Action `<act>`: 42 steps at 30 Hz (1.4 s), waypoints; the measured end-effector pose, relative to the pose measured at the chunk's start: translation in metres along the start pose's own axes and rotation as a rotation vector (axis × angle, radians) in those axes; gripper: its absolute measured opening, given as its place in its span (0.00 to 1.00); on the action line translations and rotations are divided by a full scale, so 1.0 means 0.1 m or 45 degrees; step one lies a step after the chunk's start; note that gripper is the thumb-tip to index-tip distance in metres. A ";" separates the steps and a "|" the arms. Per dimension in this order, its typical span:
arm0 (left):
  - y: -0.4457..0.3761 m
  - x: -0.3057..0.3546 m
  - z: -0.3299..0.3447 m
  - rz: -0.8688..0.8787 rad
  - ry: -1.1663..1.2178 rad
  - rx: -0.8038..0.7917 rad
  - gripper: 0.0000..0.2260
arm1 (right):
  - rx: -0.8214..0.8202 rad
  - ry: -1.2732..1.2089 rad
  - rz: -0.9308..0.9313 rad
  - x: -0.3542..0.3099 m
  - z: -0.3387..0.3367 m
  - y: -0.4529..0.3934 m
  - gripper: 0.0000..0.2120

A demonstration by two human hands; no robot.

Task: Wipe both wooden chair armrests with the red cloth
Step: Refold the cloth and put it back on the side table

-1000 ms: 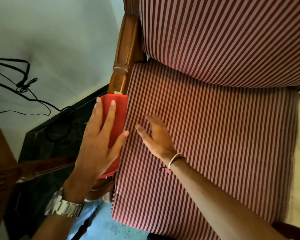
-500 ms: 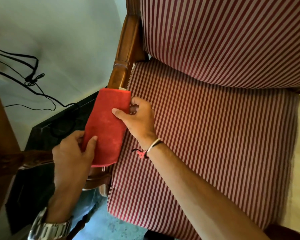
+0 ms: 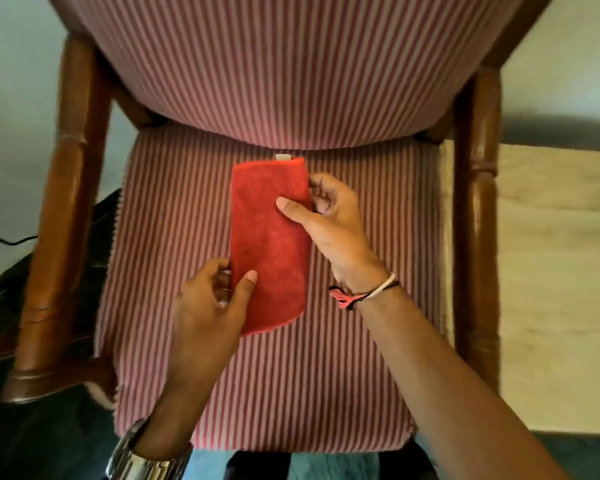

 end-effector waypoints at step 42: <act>1.43 0.57 4.36 0.185 -0.819 -0.427 0.27 | 0.257 1.032 -0.006 1.09 -4.51 -0.01 0.20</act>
Point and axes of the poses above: each hand's wrist, its own y-axis away from the middle knuckle, its own z-axis out of the palm, x = y × z, the point moved 2 cm from there along -y, towards the middle knuckle, and after that the axes turned 2 degrees about x, right-handed, at the moved point
